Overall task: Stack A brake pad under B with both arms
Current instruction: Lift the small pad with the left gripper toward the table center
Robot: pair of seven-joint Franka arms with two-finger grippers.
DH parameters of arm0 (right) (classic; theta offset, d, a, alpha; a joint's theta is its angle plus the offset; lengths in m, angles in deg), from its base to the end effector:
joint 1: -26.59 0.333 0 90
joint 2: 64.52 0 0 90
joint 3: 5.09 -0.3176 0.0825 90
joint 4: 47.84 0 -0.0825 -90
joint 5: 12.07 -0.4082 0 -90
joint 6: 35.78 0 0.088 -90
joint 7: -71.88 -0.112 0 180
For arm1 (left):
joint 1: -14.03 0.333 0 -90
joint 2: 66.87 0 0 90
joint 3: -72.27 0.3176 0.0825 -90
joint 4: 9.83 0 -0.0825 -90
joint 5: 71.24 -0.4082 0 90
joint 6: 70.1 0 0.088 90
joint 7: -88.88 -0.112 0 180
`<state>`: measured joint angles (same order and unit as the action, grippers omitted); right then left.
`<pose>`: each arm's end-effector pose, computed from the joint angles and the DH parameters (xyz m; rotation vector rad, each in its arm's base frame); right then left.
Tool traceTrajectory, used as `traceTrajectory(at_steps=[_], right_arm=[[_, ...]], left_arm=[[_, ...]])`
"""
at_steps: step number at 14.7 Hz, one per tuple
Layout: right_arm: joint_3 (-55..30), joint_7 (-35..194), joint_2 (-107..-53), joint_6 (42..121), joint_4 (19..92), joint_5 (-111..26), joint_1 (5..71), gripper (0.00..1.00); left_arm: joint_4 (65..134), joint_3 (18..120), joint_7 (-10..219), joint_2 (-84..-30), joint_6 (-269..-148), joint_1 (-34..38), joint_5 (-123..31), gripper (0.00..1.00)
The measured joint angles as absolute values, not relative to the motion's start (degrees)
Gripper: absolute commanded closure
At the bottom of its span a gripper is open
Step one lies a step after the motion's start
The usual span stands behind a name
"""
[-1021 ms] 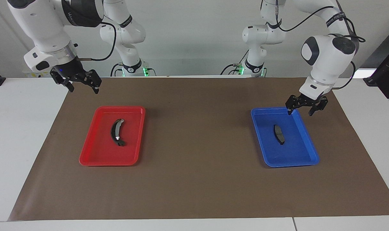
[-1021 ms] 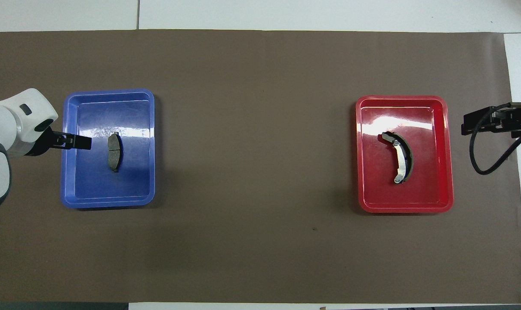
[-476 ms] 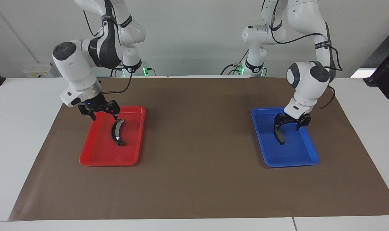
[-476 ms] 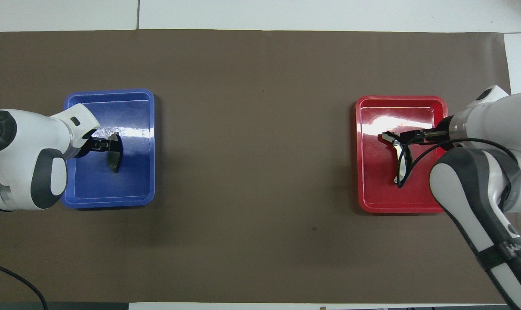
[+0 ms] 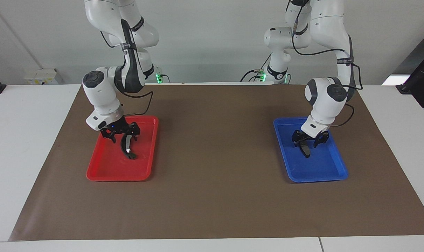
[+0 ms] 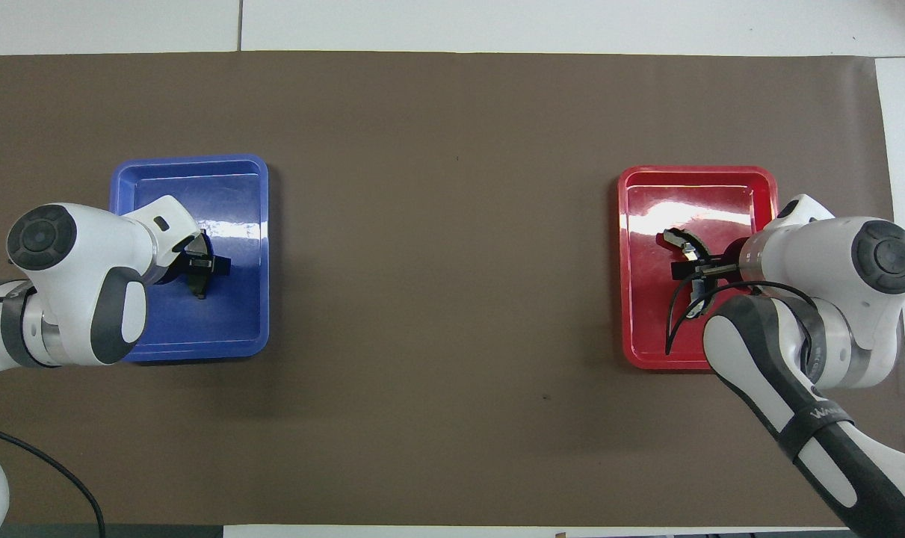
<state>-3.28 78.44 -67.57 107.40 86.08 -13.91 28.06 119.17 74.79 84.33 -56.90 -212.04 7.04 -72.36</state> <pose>0.5377 -0.0033 0.3019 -3.1218 -0.1312 -0.1710 0.5584 -0.0436 0.2705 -3.1087 0.2702 -0.0811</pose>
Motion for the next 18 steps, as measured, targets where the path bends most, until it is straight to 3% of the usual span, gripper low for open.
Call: traceTrajectory(at_steps=[1,2,5,7,11,13,18], right_arm=[[-3.3,78.7,-68.0,108.7,86.6,-13.9,27.9,0.00],[-3.3,78.8,-68.4,109.7,87.1,-13.9,27.8,0.00],[-3.3,79.1,-70.0,110.6,87.5,-13.9,27.8,0.01],[-3.3,79.8,-70.4,110.7,87.5,-13.9,27.8,0.08],[-3.3,80.9,-70.4,110.7,87.5,-13.9,27.8,0.56],[-3.3,81.0,-70.4,110.7,87.4,-13.9,27.8,0.98],[-3.3,81.0,-70.4,110.7,87.2,-14.0,27.4,1.00]], left_arm=[[119.2,74.8,84.4,-57.0,-212.1,7.0,-72.1,0.69],[119.2,74.7,84.6,-57.2,-212.1,6.8,-72.1,0.77],[119.1,74.8,84.7,-57.9,-212.0,6.8,-72.1,0.85],[118.8,74.8,84.7,-57.9,-211.6,6.8,-72.1,0.88],[112.3,74.7,86.7,-58.4,-201.6,4.3,-72.1,0.88],[109.4,74.7,91.6,-58.9,-198.5,0.9,-72.1,0.87],[108.3,74.3,107.5,-58.7,-200.2,-13.1,-72.1,0.83]])
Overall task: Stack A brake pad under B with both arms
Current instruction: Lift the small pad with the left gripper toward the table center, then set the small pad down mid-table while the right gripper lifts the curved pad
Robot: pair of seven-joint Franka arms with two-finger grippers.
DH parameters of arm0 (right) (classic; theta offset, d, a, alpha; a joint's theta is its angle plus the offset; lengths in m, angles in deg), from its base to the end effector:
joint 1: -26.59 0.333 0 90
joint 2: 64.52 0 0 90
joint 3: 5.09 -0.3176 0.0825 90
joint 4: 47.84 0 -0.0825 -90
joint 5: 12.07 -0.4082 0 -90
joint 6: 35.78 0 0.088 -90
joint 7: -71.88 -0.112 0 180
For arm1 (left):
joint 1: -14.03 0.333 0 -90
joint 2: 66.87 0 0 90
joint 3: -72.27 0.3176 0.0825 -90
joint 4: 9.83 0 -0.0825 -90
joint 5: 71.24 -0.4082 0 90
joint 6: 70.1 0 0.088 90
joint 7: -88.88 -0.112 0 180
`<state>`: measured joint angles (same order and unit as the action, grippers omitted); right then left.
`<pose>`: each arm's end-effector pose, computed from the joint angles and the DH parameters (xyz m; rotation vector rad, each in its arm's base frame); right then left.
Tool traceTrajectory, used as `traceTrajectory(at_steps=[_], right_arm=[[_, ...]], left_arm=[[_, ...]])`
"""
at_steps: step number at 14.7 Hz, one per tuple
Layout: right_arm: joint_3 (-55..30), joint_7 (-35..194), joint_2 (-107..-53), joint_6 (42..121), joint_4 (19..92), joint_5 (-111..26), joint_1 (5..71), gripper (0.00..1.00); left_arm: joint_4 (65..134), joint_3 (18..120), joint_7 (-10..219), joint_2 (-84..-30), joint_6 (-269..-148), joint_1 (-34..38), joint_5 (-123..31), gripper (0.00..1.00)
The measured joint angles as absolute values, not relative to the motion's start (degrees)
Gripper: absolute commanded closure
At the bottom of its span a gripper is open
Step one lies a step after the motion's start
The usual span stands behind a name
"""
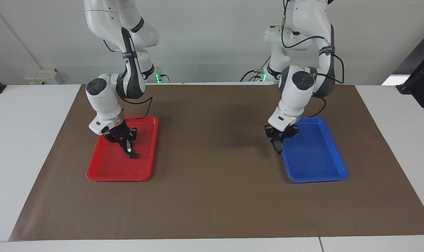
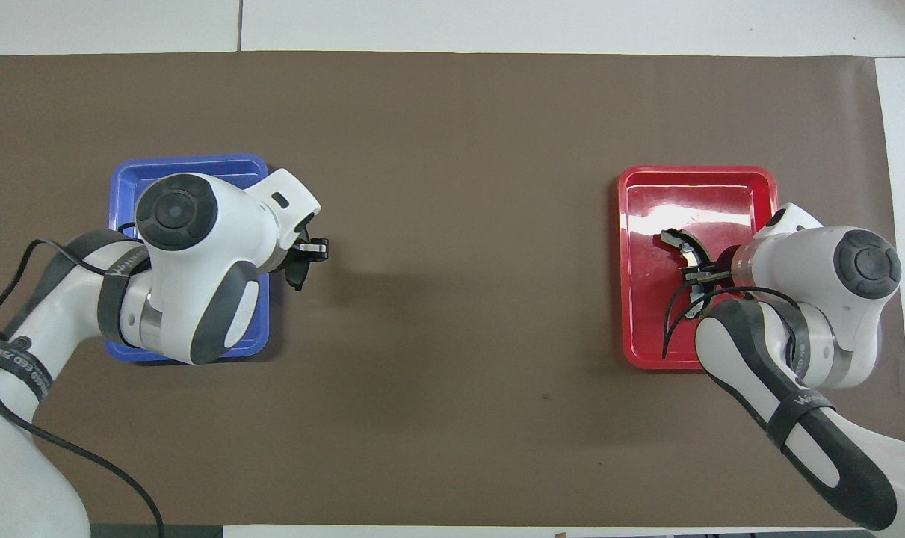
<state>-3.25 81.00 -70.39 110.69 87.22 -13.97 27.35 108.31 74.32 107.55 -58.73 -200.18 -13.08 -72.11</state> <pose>0.5342 -0.0106 0.2726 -3.1251 -0.1782 -0.1533 0.5433 -0.2539 0.3548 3.1251 -0.1900 0.1064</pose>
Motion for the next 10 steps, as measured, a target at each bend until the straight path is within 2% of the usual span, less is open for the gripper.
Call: traceTrajectory(at_steps=[4,6,8,9,10], right_arm=[[-3.1,81.0,-70.2,106.0,83.9,-14.0,26.7,1.00],[-3.1,81.0,-69.7,101.3,80.5,-14.0,26.2,1.00],[-3.0,81.0,-69.0,97.7,77.6,-14.0,26.2,1.00],[-3.0,81.0,-68.8,96.7,76.4,-14.0,26.2,1.00],[-3.0,81.0,-68.7,95.7,75.4,-14.0,26.2,1.00]], left_arm=[[107.2,74.2,116.1,-56.2,-203.7,-22.6,-71.4,0.82],[103.2,74.2,120.6,-52.1,-204.3,-25.8,-71.1,0.80],[98.1,74.3,123.9,-47.0,-204.6,-27.7,-71.1,0.73],[96.0,74.3,124.6,-44.4,-205.2,-28.5,-71.1,0.60],[94.5,74.3,124.9,-42.3,-206.5,-29.2,-71.1,0.34]])
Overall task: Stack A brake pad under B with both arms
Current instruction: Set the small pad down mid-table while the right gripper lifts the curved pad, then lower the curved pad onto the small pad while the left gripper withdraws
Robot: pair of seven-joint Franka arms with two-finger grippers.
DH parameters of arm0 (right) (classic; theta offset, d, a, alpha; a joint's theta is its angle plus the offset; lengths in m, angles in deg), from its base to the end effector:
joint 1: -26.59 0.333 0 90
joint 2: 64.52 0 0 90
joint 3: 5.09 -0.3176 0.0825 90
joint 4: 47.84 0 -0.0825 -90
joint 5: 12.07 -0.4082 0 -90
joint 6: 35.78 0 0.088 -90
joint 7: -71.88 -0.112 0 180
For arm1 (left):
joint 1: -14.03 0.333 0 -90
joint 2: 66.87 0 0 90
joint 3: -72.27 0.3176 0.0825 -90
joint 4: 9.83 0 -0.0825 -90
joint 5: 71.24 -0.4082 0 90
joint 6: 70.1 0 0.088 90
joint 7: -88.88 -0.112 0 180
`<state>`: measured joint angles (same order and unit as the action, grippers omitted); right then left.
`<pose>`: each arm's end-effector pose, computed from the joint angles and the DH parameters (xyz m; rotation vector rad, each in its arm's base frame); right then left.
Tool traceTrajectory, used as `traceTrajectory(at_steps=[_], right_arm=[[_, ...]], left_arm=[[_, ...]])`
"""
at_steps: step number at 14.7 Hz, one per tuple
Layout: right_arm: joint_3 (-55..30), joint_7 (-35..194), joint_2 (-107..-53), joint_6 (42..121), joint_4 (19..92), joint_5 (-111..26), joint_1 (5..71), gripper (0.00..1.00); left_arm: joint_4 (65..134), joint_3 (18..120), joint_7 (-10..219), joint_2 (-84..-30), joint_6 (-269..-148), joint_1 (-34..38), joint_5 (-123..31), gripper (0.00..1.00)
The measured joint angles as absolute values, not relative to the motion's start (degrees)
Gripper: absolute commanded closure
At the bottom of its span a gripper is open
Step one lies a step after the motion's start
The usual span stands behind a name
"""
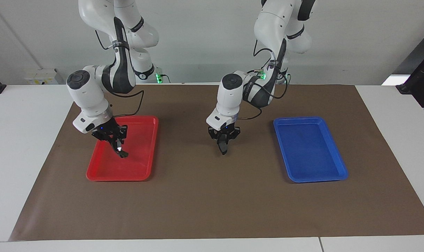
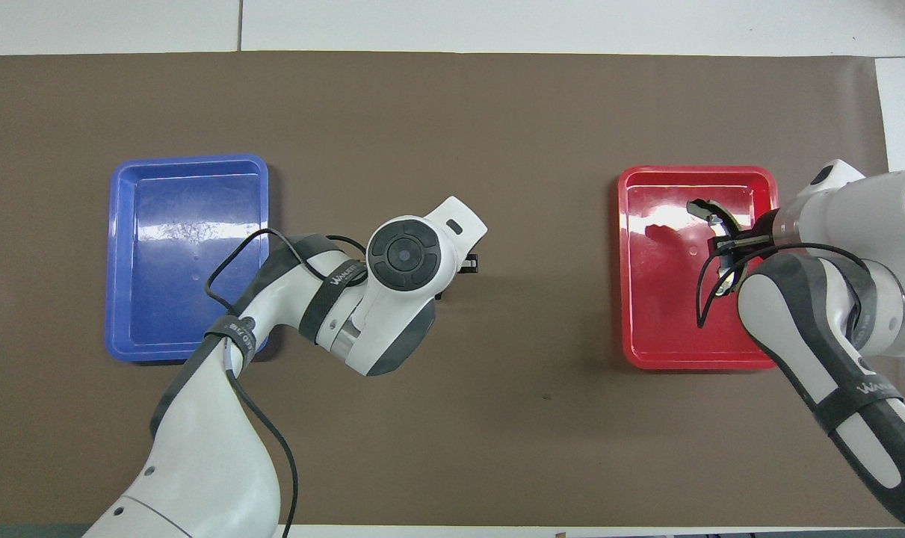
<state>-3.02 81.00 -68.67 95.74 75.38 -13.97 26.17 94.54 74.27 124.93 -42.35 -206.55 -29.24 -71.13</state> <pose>0.5751 -0.0240 0.3563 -3.1204 -0.1481 -0.1163 0.5088 -0.4487 0.2964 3.0609 -0.1438 0.1707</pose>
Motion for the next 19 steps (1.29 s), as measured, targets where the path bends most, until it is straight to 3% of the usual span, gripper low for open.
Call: traceTrajectory(at_steps=[1,3,9,15,19], right_arm=[[-3.0,81.0,-68.7,94.8,74.4,-14.0,26.2,1.00],[-3.0,80.0,-68.7,93.5,73.0,-14.0,26.2,1.00],[-3.5,71.1,-69.0,87.8,68.5,-14.0,30.5,1.00],[-3.9,59.2,-71.0,87.3,66.3,-14.0,43.5,1.00],[-3.9,47.5,-77.5,87.2,60.4,-13.9,52.3,1.00]], left_arm=[[93.7,74.3,125.0,-40.9,-208.0,-29.8,-71.1,0.14],[93.2,74.3,125.0,-40.1,-209.0,-30.1,-71.1,0.04],[93.2,76.0,125.0,-43.6,-203.0,-28.8,-71.1,0.03],[97.7,76.6,113.1,-58.2,-187.9,-16.1,-71.1,0.02],[98.0,76.8,97.6,-64.2,-179.6,-5.9,-71.1,0.02]])
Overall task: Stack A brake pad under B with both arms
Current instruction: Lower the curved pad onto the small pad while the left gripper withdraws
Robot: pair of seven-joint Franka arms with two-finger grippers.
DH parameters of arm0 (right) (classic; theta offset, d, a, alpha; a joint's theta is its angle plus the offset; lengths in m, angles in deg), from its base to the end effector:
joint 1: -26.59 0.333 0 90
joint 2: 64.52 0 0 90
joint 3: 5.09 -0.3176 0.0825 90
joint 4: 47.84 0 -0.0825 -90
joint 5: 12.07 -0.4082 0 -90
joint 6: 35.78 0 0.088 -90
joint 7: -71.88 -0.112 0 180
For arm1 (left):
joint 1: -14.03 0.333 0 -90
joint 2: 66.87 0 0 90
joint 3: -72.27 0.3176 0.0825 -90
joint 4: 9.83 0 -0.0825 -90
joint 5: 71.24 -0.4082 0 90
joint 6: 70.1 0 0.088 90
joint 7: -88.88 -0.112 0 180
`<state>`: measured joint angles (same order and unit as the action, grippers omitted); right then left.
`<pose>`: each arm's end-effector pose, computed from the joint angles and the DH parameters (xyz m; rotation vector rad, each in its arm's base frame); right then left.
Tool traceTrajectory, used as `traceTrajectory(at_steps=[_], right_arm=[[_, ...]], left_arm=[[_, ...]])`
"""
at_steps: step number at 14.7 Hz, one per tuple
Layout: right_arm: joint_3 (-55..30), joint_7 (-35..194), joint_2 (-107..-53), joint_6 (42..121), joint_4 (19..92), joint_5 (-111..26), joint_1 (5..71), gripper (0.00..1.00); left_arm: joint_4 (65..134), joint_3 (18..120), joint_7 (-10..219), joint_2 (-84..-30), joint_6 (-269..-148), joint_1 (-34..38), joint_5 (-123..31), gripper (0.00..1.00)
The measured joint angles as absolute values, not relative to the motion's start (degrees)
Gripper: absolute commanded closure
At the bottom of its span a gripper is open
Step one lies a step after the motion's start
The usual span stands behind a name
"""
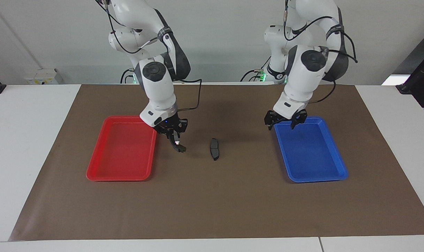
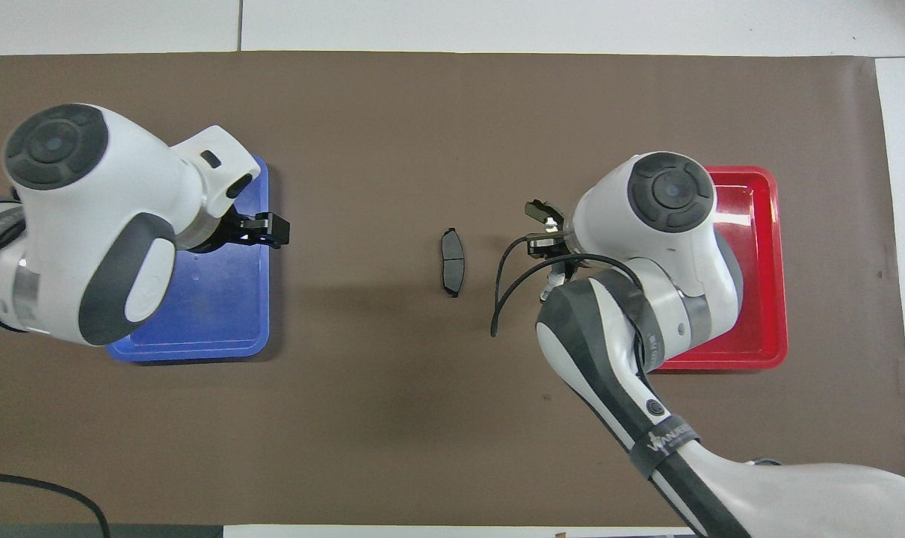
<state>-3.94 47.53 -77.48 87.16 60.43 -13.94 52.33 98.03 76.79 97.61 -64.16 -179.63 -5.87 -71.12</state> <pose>0.5764 0.2660 0.3736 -3.1079 0.0195 -0.0274 0.5730 -0.1584 0.4667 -3.1308 0.1808 0.0270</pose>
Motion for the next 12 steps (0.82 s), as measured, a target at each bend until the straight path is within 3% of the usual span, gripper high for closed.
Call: traceTrajectory(at_steps=[5,12], right_arm=[[-3.9,38.8,-87.9,89.0,51.8,-12.6,58.9,1.00],[-3.9,35.3,-90.9,92.6,51.3,-12.5,61.1,1.00]], left_arm=[[97.7,76.9,87.1,-69.3,-174.0,5.7,-71.1,0.02],[85.6,76.9,76.7,-68.3,-161.1,13.8,-71.1,0.02]])
